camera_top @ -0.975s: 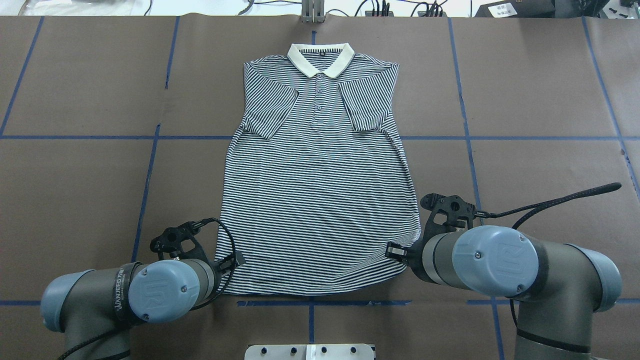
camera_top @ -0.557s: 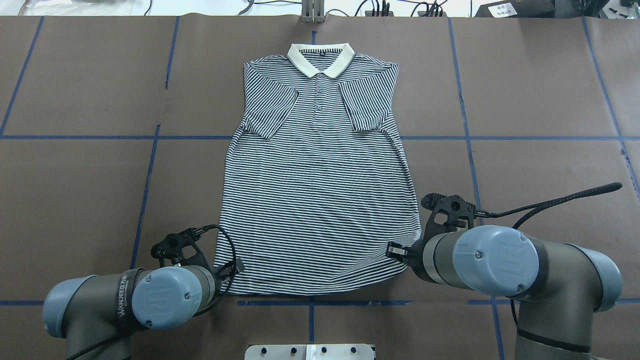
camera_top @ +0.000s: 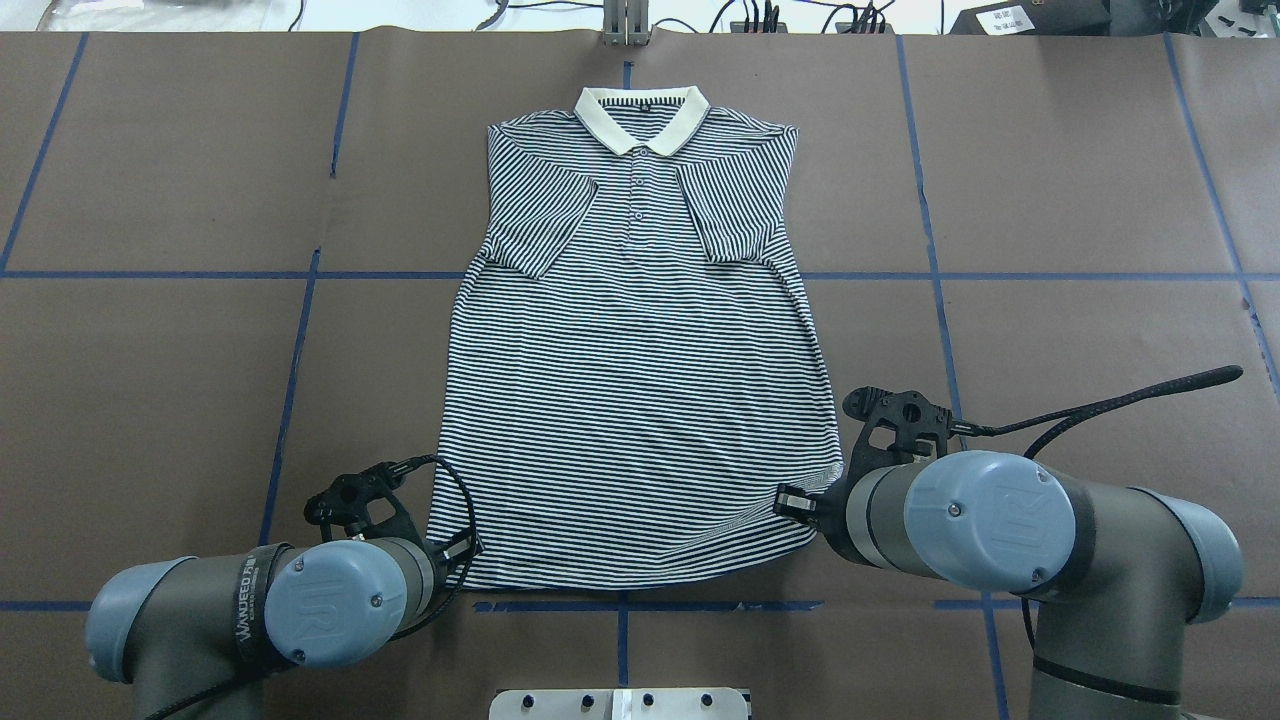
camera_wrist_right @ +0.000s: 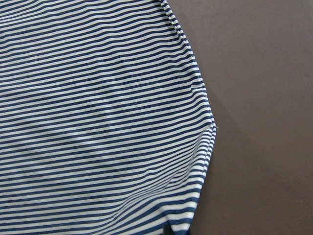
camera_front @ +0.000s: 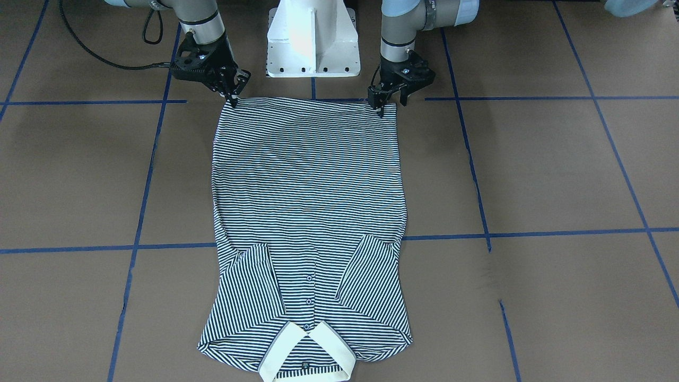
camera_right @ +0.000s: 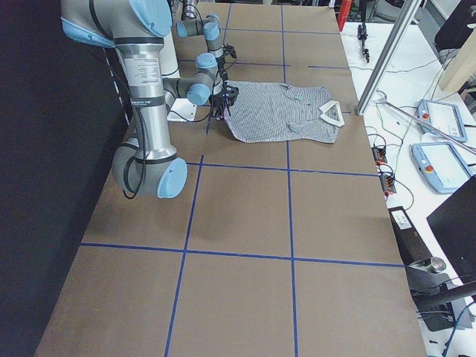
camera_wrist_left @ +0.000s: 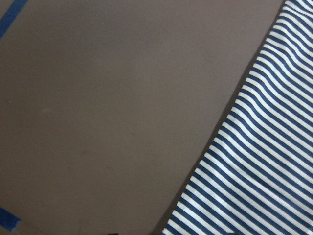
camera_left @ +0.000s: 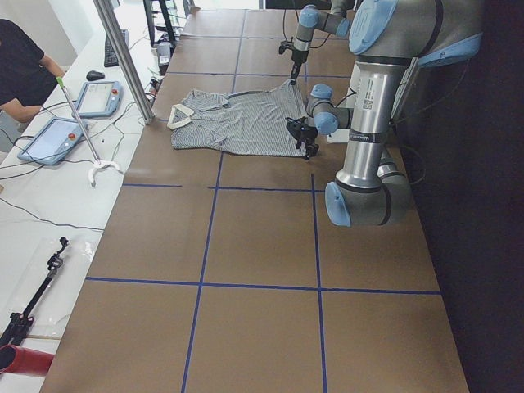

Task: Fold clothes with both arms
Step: 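Grasp the hem corners with both grippers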

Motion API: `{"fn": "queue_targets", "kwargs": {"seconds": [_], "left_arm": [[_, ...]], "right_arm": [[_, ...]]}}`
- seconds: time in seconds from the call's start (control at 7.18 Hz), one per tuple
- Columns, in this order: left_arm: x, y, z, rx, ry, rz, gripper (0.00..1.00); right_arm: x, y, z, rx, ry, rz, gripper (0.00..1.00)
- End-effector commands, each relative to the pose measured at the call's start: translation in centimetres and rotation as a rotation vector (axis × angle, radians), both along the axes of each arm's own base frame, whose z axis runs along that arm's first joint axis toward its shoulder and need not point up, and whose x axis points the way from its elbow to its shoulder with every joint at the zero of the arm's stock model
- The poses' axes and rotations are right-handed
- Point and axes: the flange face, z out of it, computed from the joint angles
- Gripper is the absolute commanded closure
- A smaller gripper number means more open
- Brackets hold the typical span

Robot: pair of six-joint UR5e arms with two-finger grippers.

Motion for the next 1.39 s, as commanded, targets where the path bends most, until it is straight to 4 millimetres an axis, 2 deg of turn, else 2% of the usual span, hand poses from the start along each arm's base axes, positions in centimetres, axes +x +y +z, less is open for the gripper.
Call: {"fn": "queue_targets", "kwargs": {"seconds": [0.0,0.42,0.56,0.7,0.98,1.11,1.25], "left_arm": [[-0.8,0.1,-1.2,0.003,0.027,-0.001,1.0],[-0.9,0.1,-1.5,0.003,0.033,0.0,1.0],[-1.7,0.0,-2.3,0.007,0.051,-0.004,1.0],[-3.9,0.2,-4.6,0.019,0.109,-0.005,1.0],[-6.0,1.1,-6.7,0.031,0.105,0.018,1.0],[-7.6,2.4,-8.7,0.034,0.137,0.04,1.0],[-9.2,5.6,-11.0,0.035,0.175,0.104,1.0]], "right_arm": [[0.0,-0.1,0.2,0.0,0.004,0.001,1.0],[0.4,-0.3,-0.3,-0.004,-0.009,0.002,1.0],[0.6,-0.4,-0.4,-0.006,-0.013,0.001,1.0],[1.5,-0.1,-1.2,-0.002,-0.033,-0.001,1.0],[3.5,0.9,-1.7,-0.01,-0.056,-0.022,1.0],[4.9,2.1,-2.2,-0.046,-0.084,-0.076,1.0],[6.8,3.7,-3.2,-0.079,-0.122,-0.138,1.0]]}}
